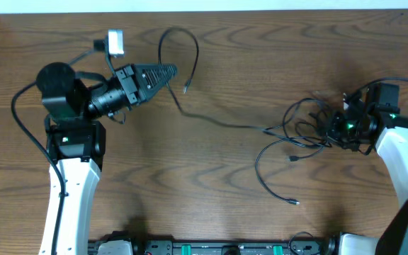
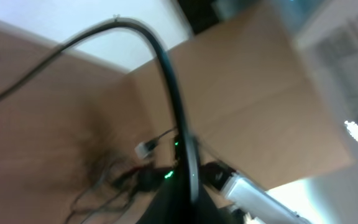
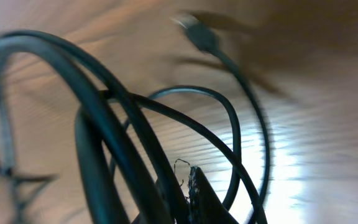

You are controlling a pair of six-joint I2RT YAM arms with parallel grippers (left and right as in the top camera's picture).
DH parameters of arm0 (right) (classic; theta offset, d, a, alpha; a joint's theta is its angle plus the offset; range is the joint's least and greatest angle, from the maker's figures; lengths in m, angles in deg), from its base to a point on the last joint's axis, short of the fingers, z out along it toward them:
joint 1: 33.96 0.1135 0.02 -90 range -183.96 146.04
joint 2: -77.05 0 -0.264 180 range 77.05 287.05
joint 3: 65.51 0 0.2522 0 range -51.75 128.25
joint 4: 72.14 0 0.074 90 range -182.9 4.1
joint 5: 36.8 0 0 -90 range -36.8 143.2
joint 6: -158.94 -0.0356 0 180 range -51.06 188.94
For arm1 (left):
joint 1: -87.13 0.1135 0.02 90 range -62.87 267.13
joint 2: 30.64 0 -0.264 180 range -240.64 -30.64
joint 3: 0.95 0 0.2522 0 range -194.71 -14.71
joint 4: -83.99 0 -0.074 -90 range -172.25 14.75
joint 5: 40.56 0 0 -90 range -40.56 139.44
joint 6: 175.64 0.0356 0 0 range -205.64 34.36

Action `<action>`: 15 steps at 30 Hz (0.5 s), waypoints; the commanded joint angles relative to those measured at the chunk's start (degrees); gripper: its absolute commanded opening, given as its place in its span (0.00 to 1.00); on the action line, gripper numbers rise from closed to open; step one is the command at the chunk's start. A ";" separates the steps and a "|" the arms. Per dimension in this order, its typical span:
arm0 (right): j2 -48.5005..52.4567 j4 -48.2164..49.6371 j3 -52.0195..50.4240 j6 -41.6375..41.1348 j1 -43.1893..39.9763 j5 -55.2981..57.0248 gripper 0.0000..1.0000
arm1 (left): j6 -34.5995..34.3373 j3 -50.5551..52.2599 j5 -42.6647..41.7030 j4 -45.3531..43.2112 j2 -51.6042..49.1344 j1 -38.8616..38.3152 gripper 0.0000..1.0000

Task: Untangle cables
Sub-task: 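Lift the left gripper up-left, pulling a black cable out of the pile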

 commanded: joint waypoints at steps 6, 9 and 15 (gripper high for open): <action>-15.58 -1.66 9.16 4.94 -2.29 3.21 0.02 | 21.29 -0.11 12.17 24.22 0.98 1.55 0.08; -21.31 -3.72 11.80 3.04 -4.11 19.15 0.05 | 24.61 -0.11 22.97 31.76 0.98 3.28 0.07; -29.68 -6.08 12.37 -6.14 -8.55 32.52 0.07 | 26.03 -0.11 48.98 42.66 0.70 6.05 0.08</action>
